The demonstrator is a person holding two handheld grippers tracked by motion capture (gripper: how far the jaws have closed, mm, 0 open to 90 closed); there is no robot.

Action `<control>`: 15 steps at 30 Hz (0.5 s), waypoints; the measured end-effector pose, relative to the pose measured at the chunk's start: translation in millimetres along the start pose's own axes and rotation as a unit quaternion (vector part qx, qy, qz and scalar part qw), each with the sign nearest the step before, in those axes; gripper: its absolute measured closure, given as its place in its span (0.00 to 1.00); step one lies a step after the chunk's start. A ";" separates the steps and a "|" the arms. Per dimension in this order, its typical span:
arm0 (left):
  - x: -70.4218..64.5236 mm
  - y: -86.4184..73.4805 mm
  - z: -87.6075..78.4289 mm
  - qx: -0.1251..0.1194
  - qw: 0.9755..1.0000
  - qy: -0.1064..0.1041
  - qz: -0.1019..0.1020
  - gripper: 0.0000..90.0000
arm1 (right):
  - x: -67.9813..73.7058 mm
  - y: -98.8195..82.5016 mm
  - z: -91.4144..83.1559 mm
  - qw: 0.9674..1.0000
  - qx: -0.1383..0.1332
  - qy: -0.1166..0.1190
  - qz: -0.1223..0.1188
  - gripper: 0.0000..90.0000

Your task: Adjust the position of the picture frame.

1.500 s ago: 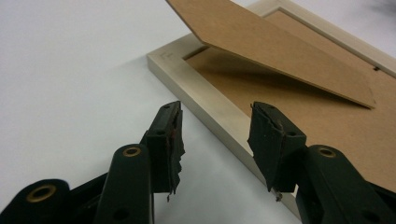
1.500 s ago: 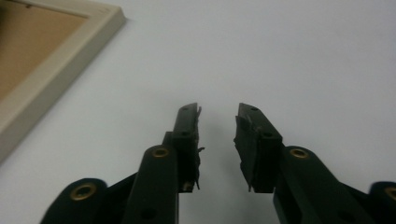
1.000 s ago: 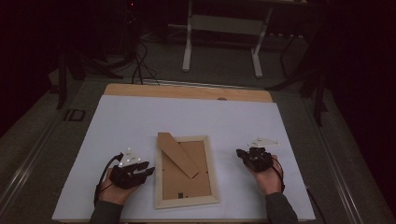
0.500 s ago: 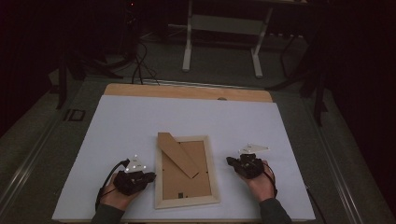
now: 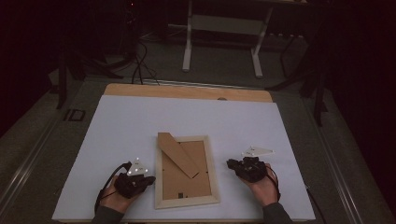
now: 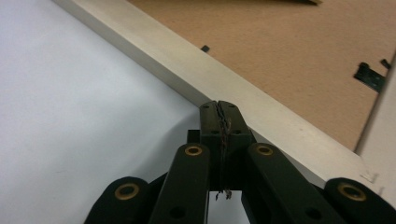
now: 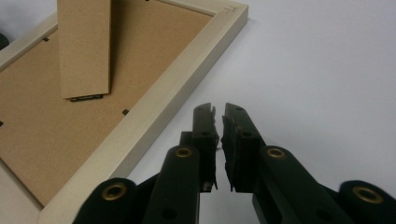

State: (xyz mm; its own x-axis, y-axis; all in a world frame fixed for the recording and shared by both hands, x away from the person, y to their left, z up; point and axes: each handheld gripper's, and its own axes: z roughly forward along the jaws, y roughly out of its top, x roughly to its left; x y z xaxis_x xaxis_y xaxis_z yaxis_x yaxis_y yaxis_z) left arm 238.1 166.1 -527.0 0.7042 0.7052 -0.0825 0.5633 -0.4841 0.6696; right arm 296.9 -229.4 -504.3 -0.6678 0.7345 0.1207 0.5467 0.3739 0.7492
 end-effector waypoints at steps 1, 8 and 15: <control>-1.4 0.1 -0.9 -0.003 1.000 -0.002 0.003 1.00 | -0.4 -0.6 -2.2 1.000 0.000 0.002 0.003 0.91; -4.7 0.4 -3.1 -0.005 1.000 -0.013 0.009 1.00 | -0.6 -1.0 -4.1 1.000 -0.001 0.006 0.004 0.89; -7.2 0.2 -3.0 -0.004 1.000 -0.020 0.013 1.00 | -2.2 -1.8 -4.4 1.000 -0.001 0.009 0.006 0.88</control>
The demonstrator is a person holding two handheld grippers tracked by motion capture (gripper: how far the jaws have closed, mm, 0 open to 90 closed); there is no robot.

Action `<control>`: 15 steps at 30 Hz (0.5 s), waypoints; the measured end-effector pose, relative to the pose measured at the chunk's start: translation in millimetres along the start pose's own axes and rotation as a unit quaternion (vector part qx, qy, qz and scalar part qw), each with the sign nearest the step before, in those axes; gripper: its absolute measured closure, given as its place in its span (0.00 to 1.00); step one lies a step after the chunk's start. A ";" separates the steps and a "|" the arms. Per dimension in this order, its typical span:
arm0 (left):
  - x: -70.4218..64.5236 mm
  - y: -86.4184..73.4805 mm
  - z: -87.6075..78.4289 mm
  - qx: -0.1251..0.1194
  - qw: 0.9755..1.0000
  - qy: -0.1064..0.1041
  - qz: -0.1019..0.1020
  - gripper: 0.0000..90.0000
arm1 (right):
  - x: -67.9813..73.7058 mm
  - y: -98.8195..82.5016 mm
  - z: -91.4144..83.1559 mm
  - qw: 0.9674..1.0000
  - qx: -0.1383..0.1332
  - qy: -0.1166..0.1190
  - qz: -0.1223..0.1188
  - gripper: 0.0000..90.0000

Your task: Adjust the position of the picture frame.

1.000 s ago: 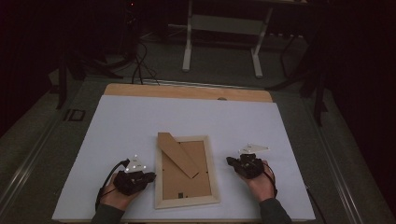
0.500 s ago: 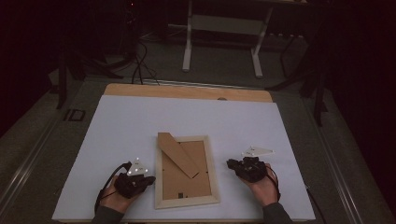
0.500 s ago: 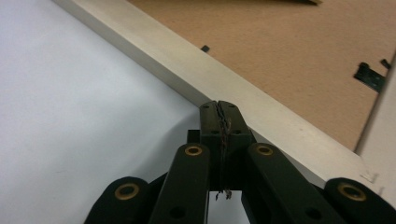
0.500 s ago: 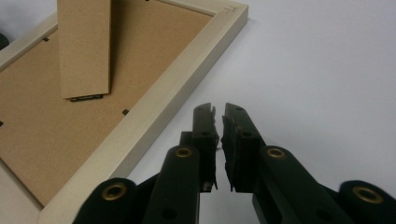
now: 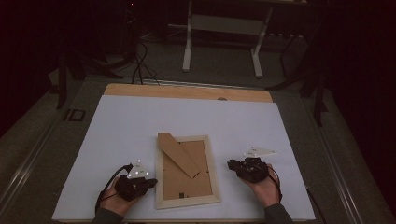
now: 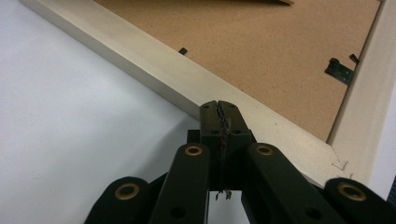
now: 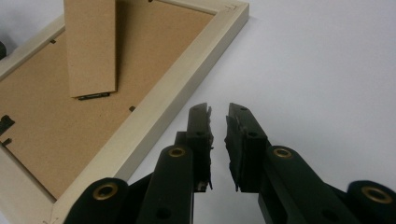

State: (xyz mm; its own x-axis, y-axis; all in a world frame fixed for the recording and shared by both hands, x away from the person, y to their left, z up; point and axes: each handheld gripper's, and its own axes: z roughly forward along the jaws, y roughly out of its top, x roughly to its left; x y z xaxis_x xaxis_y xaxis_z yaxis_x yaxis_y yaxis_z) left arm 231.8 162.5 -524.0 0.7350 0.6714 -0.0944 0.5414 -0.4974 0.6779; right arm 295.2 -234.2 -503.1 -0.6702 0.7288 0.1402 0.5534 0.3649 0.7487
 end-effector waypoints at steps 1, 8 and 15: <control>0.0 0.0 0.0 0.000 1.000 0.000 0.000 1.00 | -0.2 0.1 -0.5 1.000 0.000 0.000 0.001 0.88; -6.9 0.3 2.2 0.005 1.000 -0.016 0.016 1.00 | -3.0 0.0 -4.3 1.000 -0.004 0.001 0.006 0.87; -11.0 2.0 4.5 0.007 0.999 -0.022 0.022 1.00 | -2.9 0.0 -3.7 1.000 -0.004 0.004 0.006 0.86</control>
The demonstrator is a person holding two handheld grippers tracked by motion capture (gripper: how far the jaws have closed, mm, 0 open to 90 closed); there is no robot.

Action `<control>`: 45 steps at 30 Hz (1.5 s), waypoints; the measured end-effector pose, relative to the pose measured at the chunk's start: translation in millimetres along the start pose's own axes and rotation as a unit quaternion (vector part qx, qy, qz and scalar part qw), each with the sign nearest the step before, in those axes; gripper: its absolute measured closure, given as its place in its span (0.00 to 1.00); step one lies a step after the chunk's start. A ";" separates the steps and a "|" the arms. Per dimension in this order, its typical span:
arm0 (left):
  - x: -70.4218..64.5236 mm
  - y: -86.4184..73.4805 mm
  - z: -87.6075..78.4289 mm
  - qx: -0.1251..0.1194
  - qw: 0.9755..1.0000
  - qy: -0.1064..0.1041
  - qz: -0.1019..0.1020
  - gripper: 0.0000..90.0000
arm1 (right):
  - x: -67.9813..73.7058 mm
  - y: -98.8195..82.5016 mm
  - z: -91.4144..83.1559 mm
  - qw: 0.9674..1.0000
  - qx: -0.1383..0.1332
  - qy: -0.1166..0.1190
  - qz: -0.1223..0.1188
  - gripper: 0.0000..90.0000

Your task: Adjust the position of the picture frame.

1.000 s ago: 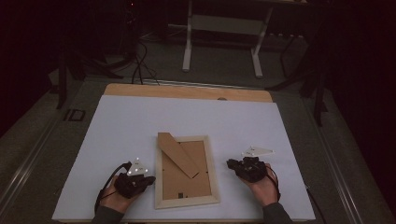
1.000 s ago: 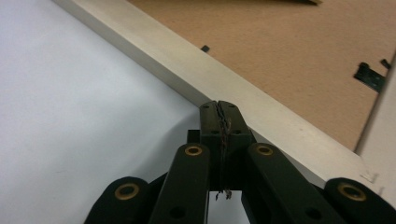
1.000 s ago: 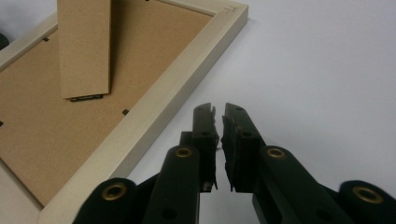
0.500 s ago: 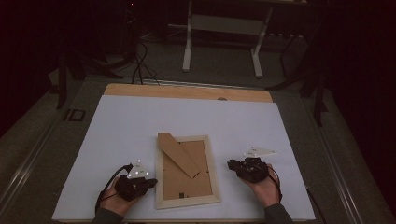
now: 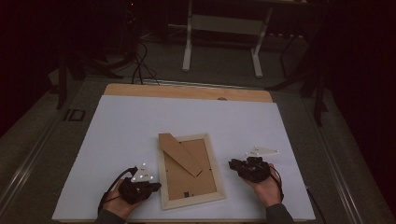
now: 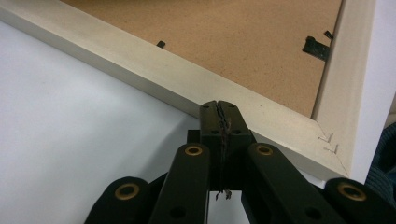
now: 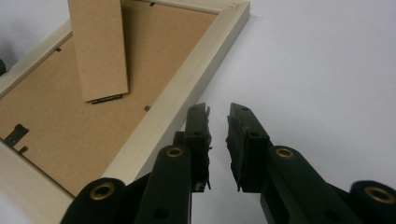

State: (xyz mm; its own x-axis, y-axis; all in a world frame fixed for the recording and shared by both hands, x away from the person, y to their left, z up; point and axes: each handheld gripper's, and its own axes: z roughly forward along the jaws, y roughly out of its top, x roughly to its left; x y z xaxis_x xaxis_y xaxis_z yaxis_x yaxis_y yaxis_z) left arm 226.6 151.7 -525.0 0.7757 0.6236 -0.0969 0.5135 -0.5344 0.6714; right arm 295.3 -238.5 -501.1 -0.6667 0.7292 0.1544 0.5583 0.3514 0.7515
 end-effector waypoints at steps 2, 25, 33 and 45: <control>-0.9 0.7 0.7 0.000 1.000 -0.002 0.000 1.00 | 0.1 -0.1 0.3 1.000 0.001 0.001 0.000 0.86; -34.6 23.4 26.0 -0.001 0.998 -0.011 0.062 1.00 | -6.5 -1.4 -5.1 1.000 -0.005 -0.003 0.012 0.83; -40.4 35.3 38.8 -0.007 0.998 -0.015 0.066 1.00 | -13.0 -3.2 -9.1 1.000 -0.012 -0.010 0.023 0.82; -45.7 54.7 52.1 -0.025 0.998 -0.017 0.062 1.00 | -20.2 -6.6 -13.8 0.999 -0.014 -0.021 0.031 0.84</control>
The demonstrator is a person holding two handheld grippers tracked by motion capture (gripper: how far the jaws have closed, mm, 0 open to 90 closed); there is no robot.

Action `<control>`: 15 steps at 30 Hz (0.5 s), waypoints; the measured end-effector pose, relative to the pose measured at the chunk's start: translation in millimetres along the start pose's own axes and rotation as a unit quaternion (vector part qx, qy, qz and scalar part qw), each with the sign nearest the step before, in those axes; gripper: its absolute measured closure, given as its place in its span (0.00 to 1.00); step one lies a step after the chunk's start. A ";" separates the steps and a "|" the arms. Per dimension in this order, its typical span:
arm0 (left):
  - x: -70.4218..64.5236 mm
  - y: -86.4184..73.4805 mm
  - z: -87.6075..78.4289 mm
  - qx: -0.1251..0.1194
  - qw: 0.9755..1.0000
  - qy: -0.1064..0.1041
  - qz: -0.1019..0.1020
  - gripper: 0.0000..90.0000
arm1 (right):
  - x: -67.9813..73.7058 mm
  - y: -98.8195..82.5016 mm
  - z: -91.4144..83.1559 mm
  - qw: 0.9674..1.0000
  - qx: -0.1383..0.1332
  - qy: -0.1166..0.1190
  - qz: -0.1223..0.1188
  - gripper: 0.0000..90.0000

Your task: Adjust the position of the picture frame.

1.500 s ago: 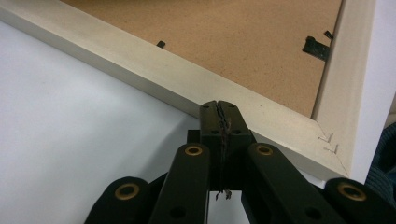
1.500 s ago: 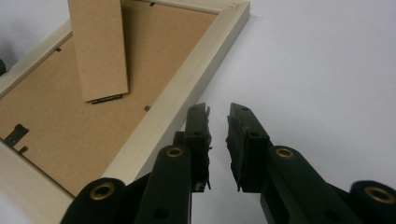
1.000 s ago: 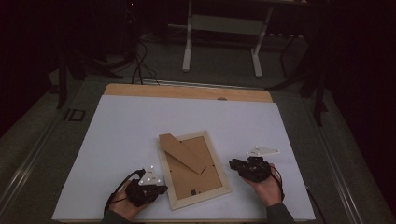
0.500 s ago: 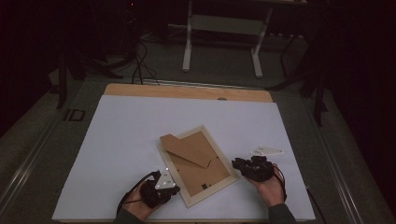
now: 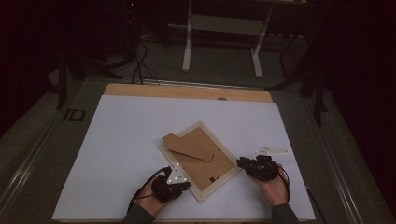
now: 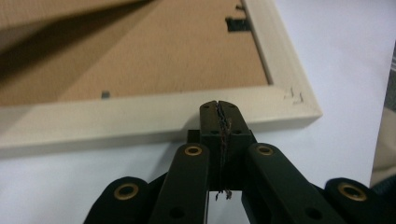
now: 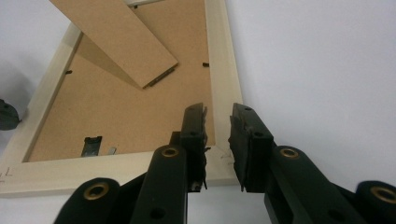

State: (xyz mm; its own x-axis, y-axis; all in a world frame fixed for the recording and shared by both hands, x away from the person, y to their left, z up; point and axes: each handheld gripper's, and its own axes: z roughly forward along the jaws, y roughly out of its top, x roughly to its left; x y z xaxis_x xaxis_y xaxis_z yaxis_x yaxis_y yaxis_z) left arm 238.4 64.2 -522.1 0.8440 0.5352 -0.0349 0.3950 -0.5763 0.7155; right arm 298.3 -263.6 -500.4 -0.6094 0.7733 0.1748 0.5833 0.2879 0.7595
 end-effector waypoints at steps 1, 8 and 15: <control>0.0 0.0 0.0 0.000 1.000 0.000 0.000 1.00 | -0.2 -0.3 0.2 1.000 0.001 -0.001 0.000 0.84; -3.8 15.7 14.3 -0.014 1.000 0.004 0.000 1.00 | -2.2 -2.0 0.5 1.000 0.006 -0.007 0.000 0.86; -5.1 16.8 16.3 -0.017 1.000 0.001 0.001 1.00 | 0.4 -5.5 1.4 0.999 0.030 -0.006 -0.020 1.00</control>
State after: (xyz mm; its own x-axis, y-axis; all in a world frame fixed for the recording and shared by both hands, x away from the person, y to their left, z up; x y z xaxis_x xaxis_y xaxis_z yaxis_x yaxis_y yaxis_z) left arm 246.6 41.8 -521.3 0.8438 0.5356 -0.0324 0.3814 -0.5563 0.7383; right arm 295.6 -264.1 -505.4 -0.6268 0.7672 0.1361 0.5890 0.3521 0.7274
